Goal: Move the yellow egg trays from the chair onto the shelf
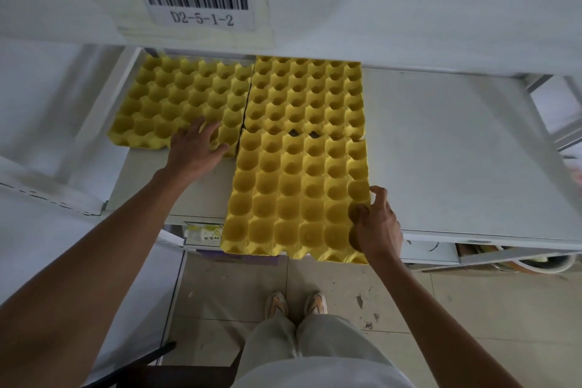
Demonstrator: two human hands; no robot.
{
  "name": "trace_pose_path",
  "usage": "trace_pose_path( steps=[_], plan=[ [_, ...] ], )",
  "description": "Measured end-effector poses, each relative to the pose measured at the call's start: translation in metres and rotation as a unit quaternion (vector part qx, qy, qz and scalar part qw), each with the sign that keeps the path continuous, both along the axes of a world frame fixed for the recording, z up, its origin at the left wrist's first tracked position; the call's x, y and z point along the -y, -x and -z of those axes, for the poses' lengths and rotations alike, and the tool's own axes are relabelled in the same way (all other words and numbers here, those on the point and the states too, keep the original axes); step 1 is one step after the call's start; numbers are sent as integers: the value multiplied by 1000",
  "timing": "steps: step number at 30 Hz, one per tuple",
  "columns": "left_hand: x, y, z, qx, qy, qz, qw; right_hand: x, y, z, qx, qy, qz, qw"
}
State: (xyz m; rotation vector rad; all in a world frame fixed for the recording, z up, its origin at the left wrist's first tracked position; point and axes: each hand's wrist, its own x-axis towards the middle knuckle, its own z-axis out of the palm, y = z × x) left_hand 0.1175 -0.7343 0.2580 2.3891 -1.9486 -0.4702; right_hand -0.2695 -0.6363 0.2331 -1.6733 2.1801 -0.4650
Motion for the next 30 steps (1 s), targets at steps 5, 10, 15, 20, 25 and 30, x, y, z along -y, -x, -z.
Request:
trace_pose_path(
  steps=[5,10,15,20,25,30],
  plan=[
    [-19,10,-11,-1,25,-16,1000,6,9,-11,-10,-38,-33,999],
    [-74,40,-26,18,94,-67,993,18,29,-29,-7,8,-131,991],
    [-157,94,-22,23,98,-168,981,35,49,-45,-32,94,-314,944],
    [-277,183,-15,51,89,-319,942,11,51,-71,1,143,-533,834],
    [-427,297,-19,20,43,-461,886,-81,36,-94,37,149,-708,689],
    [-556,385,-13,-18,-12,-563,826,-191,22,-68,-34,82,-821,563]
  ],
)
